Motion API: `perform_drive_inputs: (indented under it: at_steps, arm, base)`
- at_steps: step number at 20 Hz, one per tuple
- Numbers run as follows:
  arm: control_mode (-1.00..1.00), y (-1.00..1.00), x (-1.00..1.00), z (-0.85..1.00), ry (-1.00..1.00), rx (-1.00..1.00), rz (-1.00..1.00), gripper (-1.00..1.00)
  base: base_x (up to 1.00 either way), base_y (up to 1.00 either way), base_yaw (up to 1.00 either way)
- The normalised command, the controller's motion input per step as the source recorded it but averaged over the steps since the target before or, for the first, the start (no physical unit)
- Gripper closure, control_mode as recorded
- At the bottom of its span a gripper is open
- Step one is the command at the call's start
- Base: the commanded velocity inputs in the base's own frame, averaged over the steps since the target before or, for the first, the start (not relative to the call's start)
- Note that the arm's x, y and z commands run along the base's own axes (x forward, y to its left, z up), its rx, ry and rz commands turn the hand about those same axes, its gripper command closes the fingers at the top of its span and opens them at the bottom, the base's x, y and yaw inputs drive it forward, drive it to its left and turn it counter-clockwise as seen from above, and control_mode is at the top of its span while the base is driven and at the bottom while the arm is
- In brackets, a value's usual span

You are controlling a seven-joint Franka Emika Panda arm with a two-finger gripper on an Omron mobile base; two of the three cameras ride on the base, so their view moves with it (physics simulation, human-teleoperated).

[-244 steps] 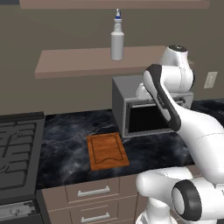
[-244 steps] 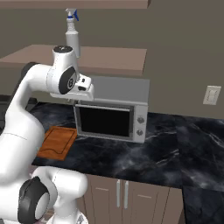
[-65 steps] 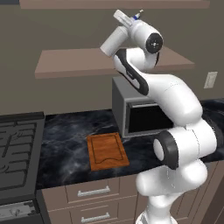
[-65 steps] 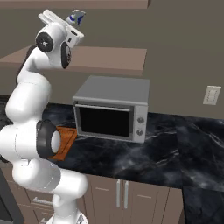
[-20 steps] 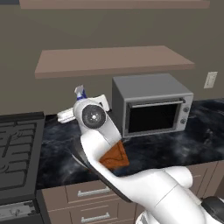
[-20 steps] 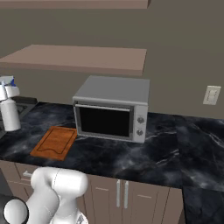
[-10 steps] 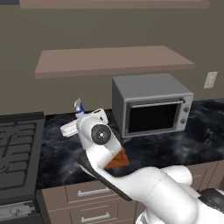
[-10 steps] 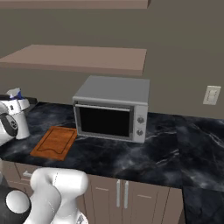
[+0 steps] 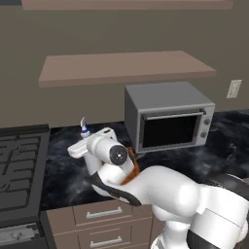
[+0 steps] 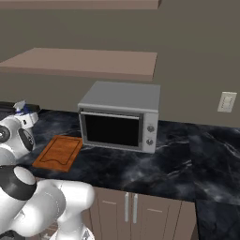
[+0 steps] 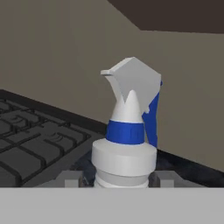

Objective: Grab the spray bottle from the shelves, then place it next to the cutting board for sanitizing. Then grab the dish brush from the countertop next to the sink and place it next to the cutting board.

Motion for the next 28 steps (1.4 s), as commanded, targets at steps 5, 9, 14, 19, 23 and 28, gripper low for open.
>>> perform_drive_inputs:
  at_steps: [5, 9, 14, 19, 23, 28]
  arm:
    - [-1.00, 0.13, 0.02, -0.33, 0.00, 0.03, 0.02, 1.00]
    - [-1.00, 0.21, 0.00, -0.17, -0.04, 0.06, 0.04, 1.00]
    - [-1.00, 0.34, 0.00, 0.00, -0.16, 0.01, 0.06, 1.00]
    - [-1.00, 0.05, 0.11, -0.09, -0.05, 0.00, 0.04, 1.00]
    - [-1.00, 0.08, 0.15, -0.22, 0.00, 0.01, 0.02, 1.00]
    - [-1.00, 0.05, 0.12, -0.24, 0.00, 0.04, 0.03, 1.00]
  base:
    - [0.00, 0.00, 0.00]
    - [0.00, 0.00, 0.00]
    - [0.00, 0.00, 0.00]
    - [0.00, 0.00, 0.00]
    - [0.00, 0.00, 0.00]
    - [0.00, 0.00, 0.00]
